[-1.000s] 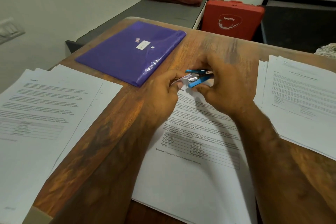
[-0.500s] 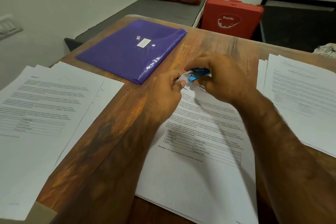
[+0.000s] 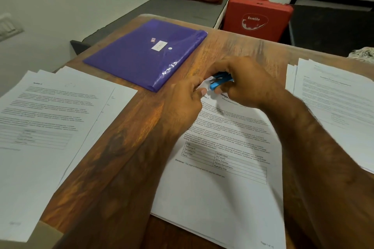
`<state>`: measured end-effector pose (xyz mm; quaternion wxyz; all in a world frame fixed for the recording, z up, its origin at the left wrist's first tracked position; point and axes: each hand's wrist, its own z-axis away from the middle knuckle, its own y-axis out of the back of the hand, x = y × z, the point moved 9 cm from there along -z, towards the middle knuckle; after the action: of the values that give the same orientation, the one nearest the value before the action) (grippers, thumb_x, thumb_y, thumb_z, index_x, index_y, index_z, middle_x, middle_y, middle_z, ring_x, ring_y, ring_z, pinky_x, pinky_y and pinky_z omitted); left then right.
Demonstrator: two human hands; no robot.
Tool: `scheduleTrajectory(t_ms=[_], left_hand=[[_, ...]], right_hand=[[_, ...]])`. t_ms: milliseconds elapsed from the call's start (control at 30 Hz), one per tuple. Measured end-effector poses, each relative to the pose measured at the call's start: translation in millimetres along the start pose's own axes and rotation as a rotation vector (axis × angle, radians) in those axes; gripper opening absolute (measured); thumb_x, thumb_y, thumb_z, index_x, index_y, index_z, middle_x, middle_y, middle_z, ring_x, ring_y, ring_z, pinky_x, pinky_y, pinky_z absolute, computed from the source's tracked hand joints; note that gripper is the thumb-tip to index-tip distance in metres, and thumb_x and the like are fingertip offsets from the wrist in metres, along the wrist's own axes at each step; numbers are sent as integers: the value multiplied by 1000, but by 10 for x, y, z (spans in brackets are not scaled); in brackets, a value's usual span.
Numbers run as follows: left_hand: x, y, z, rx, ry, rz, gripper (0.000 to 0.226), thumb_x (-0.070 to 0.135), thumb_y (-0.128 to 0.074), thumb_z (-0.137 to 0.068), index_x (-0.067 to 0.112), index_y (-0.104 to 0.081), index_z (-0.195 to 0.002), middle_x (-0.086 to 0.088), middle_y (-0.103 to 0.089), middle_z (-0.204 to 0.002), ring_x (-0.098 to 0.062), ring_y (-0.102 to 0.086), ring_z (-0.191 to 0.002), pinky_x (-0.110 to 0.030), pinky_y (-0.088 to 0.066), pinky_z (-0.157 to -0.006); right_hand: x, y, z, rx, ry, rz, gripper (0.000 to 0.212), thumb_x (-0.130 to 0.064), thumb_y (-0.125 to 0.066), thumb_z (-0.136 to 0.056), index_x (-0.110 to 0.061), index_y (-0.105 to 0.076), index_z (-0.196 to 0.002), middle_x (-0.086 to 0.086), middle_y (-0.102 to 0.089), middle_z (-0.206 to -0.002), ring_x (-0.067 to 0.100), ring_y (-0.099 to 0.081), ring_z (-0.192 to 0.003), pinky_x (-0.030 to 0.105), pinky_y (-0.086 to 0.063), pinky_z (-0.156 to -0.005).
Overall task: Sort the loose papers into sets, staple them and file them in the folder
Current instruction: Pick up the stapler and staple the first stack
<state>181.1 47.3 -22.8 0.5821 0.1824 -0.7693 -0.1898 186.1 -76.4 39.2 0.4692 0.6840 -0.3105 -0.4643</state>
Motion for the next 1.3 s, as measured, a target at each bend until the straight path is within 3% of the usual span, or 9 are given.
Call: scheduleTrajectory(t_ms=[200,300,400,467,567,800,1033,1200,1300], left_hand=[[66,-82,7,-124,-61,128,39,26,-71,-96,29,-64,-135,15,-72,-118,-3,-66,-110,-37,-56,-98],[49,-86,-11,-145,-92,79,32,33,-64,-100,28,-67,-131,8,-75,-105,-12,-71,-95,-45,-60,-85],[114,-67,8,-77,-168,-141,32,31,-58,-104,26,-64,-135,6,-69,-84,-13,-62,-69,-32,-51,-59],[182,-62,33,-20,-216,-285,27,30,-56,-105,22,-64,-130,9,-64,-82,-11,-56,-66,-24,-39,-56],[212,-14,44,86,-238,-354,16,29,-56,-103,18,-68,-108,5,-64,-77,-18,-56,-65,-34,-43,-55],[211,64,50,147,-261,-302,23,28,-59,-99,16,-68,-82,5,-59,-60,-18,-54,-53,-43,-49,-52],[-25,-64,-51,-109,-32,123,18,20,-66,-98,25,-77,-111,4,-78,-95,-20,-73,-91,-51,-58,-85],[-40,-39,-30,-72,15,178,16,15,-64,-100,19,-77,-107,10,-79,-88,-8,-76,-82,-38,-63,-77],[-21,-26,-28,-78,26,193,16,23,-61,-103,18,-76,-107,9,-79,-88,-7,-76,-79,-37,-64,-73]], right_hand=[[53,52,4,43,-7,-121,43,5,-76,-86,-29,-60,-108,-10,-63,-108,8,-62,-102,16,-50,-82],[62,34,3,14,3,-110,47,5,-77,-84,-31,-55,-105,-11,-61,-106,4,-61,-95,11,-47,-76],[60,6,14,0,38,-72,44,4,-76,-85,-28,-59,-109,-10,-63,-106,6,-63,-97,21,-54,-82],[72,-3,31,26,40,-120,42,4,-77,-85,-26,-59,-108,-8,-65,-106,10,-65,-100,27,-58,-86],[81,7,48,110,43,-202,37,4,-77,-83,-20,-56,-101,-6,-67,-99,12,-67,-95,37,-61,-84],[107,-25,75,225,21,-279,40,7,-78,-80,-18,-50,-93,0,-65,-92,18,-69,-91,43,-62,-78],[332,-26,40,50,-37,-395,52,2,-85,-77,-22,-62,-118,-15,-68,-108,-3,-69,-101,13,-57,-86],[687,-32,140,197,-151,-665,47,7,-82,-79,-19,-68,-116,-5,-74,-114,8,-73,-106,22,-60,-88],[866,-114,147,225,-273,-582,41,2,-79,-86,-23,-68,-117,-7,-72,-119,12,-72,-105,21,-60,-84]])
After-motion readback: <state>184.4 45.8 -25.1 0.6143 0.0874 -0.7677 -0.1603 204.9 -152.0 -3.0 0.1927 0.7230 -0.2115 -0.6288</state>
